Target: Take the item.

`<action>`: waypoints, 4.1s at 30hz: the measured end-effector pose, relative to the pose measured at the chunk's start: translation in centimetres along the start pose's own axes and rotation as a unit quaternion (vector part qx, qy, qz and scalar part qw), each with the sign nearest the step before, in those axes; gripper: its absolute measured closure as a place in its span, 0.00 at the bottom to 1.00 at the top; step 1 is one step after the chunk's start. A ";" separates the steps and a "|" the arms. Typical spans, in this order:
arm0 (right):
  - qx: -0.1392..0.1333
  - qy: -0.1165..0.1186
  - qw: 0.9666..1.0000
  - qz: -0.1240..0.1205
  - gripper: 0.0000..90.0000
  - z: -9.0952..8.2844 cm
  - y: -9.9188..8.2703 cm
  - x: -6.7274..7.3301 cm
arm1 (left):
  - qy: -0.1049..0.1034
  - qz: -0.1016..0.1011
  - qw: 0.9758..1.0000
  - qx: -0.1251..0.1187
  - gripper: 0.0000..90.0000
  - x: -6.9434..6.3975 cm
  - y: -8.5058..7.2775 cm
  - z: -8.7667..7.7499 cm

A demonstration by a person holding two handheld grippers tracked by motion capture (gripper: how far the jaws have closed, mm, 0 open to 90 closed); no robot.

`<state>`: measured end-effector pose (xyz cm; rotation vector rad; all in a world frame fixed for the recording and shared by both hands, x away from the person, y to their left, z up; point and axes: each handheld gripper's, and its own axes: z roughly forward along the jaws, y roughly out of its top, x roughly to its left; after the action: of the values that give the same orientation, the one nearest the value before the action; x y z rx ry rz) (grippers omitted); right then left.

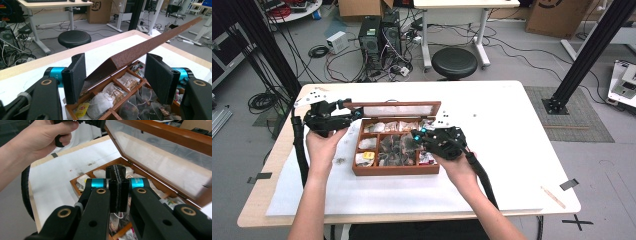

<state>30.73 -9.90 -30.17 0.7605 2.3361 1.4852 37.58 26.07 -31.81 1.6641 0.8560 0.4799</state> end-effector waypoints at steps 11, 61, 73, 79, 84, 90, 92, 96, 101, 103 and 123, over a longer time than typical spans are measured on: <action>-0.014 -0.009 1.000 0.010 1.00 -3.4 -1.1 -1.6 | 0.001 0.000 1.000 0.000 0.38 0.0 0.0 0.0; -0.011 -0.063 0.997 0.035 1.00 -11.1 -9.7 -5.9 | 0.002 -0.001 1.000 0.000 0.38 -0.1 0.0 0.0; -0.002 -0.066 0.997 0.041 1.00 -10.8 -10.9 -6.2 | 0.002 -0.001 1.000 0.001 0.38 -0.1 0.0 0.0; 0.005 -0.066 0.997 0.042 1.00 -10.5 -11.3 -6.3 | 0.002 0.000 1.000 0.001 0.38 -0.1 0.0 0.0; 0.008 -0.067 0.997 0.044 1.00 -10.3 -11.4 -6.3 | 0.002 0.000 1.000 0.002 0.38 -0.1 0.0 -0.1; 0.007 -0.068 0.996 0.048 1.00 -10.3 -11.6 -6.4 | 0.002 0.001 1.000 0.003 0.38 -0.1 0.0 -0.1; 0.005 -0.070 0.996 0.047 0.96 -10.4 -11.6 -6.4 | 0.002 0.001 1.000 0.003 0.38 -0.1 0.0 -0.1; 0.002 -0.072 0.996 0.049 0.93 -10.4 -11.5 -6.6 | 0.002 0.002 1.000 0.006 0.38 -0.2 0.0 -0.1; -0.004 -0.076 0.996 0.050 0.86 -10.4 -11.1 -6.7 | 0.004 0.001 1.000 0.004 0.38 -0.2 -0.1 -0.2; -0.006 -0.078 0.996 0.052 0.81 -10.3 -10.9 -6.8 | 0.003 0.001 1.000 0.004 0.38 -0.2 -0.1 -0.2; -0.058 -0.121 0.989 0.066 0.53 -11.2 -7.6 -9.5 | 0.005 0.000 1.000 0.002 0.37 -0.2 -0.1 -0.1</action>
<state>30.97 -26.28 -32.57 1.0179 2.0380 1.4742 37.32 26.00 -31.88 1.6654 0.8655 0.4875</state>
